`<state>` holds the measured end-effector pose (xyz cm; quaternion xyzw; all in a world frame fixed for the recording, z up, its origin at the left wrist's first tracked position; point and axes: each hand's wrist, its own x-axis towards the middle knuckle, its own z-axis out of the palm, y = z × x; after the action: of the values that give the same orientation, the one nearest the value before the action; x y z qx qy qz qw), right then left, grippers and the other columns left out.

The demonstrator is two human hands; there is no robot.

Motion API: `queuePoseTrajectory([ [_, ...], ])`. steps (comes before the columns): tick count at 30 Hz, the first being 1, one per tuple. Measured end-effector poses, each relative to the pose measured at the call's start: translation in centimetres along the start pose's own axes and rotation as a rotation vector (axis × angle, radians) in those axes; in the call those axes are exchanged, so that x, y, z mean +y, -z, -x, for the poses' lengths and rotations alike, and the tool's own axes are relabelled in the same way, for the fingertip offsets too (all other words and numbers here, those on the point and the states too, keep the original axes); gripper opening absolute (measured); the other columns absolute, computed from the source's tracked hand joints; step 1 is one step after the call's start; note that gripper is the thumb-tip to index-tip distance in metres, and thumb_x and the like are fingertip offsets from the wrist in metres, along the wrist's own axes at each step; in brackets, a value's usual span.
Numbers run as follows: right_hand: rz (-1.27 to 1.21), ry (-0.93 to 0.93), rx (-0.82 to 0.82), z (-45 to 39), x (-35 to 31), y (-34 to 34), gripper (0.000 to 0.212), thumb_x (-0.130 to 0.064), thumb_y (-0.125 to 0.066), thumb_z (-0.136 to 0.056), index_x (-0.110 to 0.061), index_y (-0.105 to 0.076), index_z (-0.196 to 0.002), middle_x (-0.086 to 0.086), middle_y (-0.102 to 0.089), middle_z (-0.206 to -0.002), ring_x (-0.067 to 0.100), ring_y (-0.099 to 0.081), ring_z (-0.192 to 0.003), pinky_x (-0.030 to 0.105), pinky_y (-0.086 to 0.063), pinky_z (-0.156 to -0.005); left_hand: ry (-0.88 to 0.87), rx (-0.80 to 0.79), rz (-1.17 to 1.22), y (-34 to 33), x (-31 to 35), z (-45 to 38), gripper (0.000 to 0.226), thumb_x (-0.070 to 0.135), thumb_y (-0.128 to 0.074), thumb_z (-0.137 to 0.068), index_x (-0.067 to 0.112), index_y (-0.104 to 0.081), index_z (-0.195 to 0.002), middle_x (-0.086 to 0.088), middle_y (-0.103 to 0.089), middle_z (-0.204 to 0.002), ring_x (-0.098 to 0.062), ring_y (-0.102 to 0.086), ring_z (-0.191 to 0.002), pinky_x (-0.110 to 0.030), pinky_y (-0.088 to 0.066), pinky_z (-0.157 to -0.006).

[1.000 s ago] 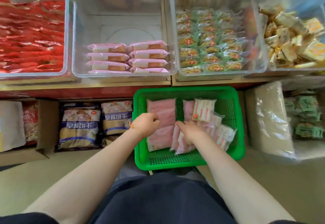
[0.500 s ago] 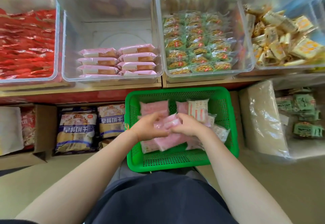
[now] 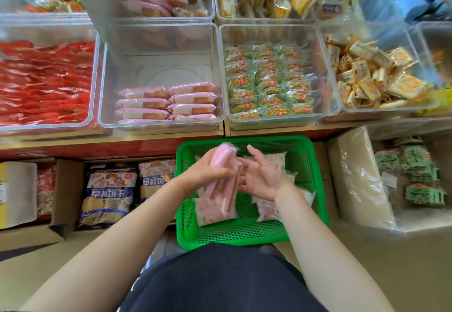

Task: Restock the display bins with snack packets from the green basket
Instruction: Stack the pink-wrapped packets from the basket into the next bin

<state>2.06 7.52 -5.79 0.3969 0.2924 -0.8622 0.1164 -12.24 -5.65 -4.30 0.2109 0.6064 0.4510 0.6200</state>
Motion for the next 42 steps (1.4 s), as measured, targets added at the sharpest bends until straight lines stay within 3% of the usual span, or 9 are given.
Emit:
queuePoseTrajectory([
  [5, 0.288, 0.065, 0.112, -0.6, 0.5, -2.1, 0.057, -0.056, -0.059, -0.092, -0.012, -0.065, -0.127, 0.019, -0.064, -0.127, 0.034, -0.060, -0.116, 0.051, -0.041, -0.110, 0.238, -0.045, 0.690, 1.3, -1.5, 1.2, 0.077, 0.039, -0.082, -0.064, 0.005, -0.056, -0.128, -0.016, -0.064, -0.109, -0.029, -0.063, -0.098, -0.050, -0.047, -0.099],
  [9, 0.192, -0.041, 0.089, -1.3, 1.2, -4.6, 0.046, -0.052, -0.038, -0.102, -0.017, -0.067, -0.101, 0.004, -0.076, -0.085, 0.015, -0.073, -0.077, 0.028, -0.059, -0.071, 0.219, -0.097, 0.958, 0.3, -2.1, 1.2, 0.071, 0.041, -0.088, -0.059, 0.010, -0.065, -0.119, -0.014, -0.065, -0.107, -0.030, -0.063, -0.098, -0.049, -0.048, -0.092],
  [12, 0.095, -0.115, 0.185, -2.6, 2.2, -5.5, 0.058, -0.058, -0.041, -0.099, -0.013, -0.073, -0.081, 0.007, -0.071, -0.071, 0.020, -0.067, -0.054, 0.027, -0.051, -0.044, 0.220, -0.055, 0.988, 0.6, -2.5, 1.3, 0.062, 0.040, -0.083, -0.063, 0.008, -0.071, -0.115, -0.017, -0.066, -0.108, -0.033, -0.066, -0.096, -0.049, -0.051, -0.091],
  [16, 0.149, -0.189, 0.133, -2.8, 4.4, -3.9, 0.073, -0.074, -0.034, -0.091, -0.013, -0.062, -0.120, 0.016, -0.065, -0.093, 0.021, -0.052, -0.051, 0.020, -0.038, -0.039, 0.276, 0.055, 0.903, 2.7, -3.2, 1.6, 0.057, 0.039, -0.073, -0.072, 0.009, -0.065, -0.119, -0.014, -0.069, -0.104, -0.030, -0.067, -0.091, -0.047, -0.049, -0.093],
  [19, 0.239, -0.290, 0.079, -3.0, 5.5, -2.5, 0.071, -0.065, -0.029, -0.097, -0.007, -0.057, -0.127, 0.015, -0.066, -0.090, 0.021, -0.060, -0.054, 0.023, -0.045, -0.047, 0.283, 0.047, 0.817, 4.0, -3.6, 1.9, 0.062, 0.038, -0.087, -0.060, 0.009, -0.069, -0.112, -0.013, -0.071, -0.102, -0.028, -0.069, -0.090, -0.047, -0.051, -0.091],
  [24, 0.309, -0.481, 0.035, -3.3, 7.3, -1.9, 0.071, -0.067, -0.041, -0.090, -0.001, -0.068, -0.087, 0.016, -0.068, -0.079, 0.027, -0.065, -0.063, 0.037, -0.048, -0.074, 0.338, 0.071, 0.717, 4.5, -4.2, 2.2, 0.060, 0.022, -0.082, -0.062, 0.006, -0.063, -0.117, -0.016, -0.072, -0.102, -0.028, -0.072, -0.087, -0.043, -0.060, -0.077],
  [31, 0.036, -0.417, 0.313, -4.2, 6.3, 1.0, 0.059, -0.068, -0.058, -0.085, -0.010, -0.067, -0.086, 0.005, -0.063, -0.073, 0.018, -0.053, -0.057, 0.026, -0.038, -0.051, 0.376, 0.183, 0.545, 4.4, -4.5, 1.7, 0.025, 0.002, -0.058, -0.090, 0.004, -0.063, -0.114, -0.018, -0.072, -0.098, -0.025, -0.072, -0.072, -0.025, -0.054, -0.047],
  [37, -0.178, -0.233, 0.398, -6.0, 4.6, 0.3, 0.060, -0.054, -0.066, -0.086, -0.005, -0.057, -0.120, 0.017, -0.062, -0.125, 0.032, -0.066, -0.108, 0.043, -0.053, -0.089, 0.395, 0.302, 0.477, 4.5, -6.1, 0.6, 0.030, 0.008, -0.063, -0.090, 0.005, -0.063, -0.120, -0.018, -0.074, -0.102, -0.029, -0.073, -0.084, -0.044, -0.060, -0.076],
  [42, -0.606, -0.246, 0.371, -8.2, 4.1, 0.2, 0.075, -0.058, -0.060, -0.090, 0.004, -0.051, -0.131, 0.029, -0.065, -0.117, 0.039, -0.068, -0.105, 0.048, -0.056, -0.089, 0.408, 0.471, 0.559, 4.9, -7.0, 0.0, 0.036, 0.023, -0.068, -0.091, 0.003, -0.062, -0.119, -0.018, -0.074, -0.100, -0.028, -0.074, -0.077, -0.044, -0.061, -0.073],
])
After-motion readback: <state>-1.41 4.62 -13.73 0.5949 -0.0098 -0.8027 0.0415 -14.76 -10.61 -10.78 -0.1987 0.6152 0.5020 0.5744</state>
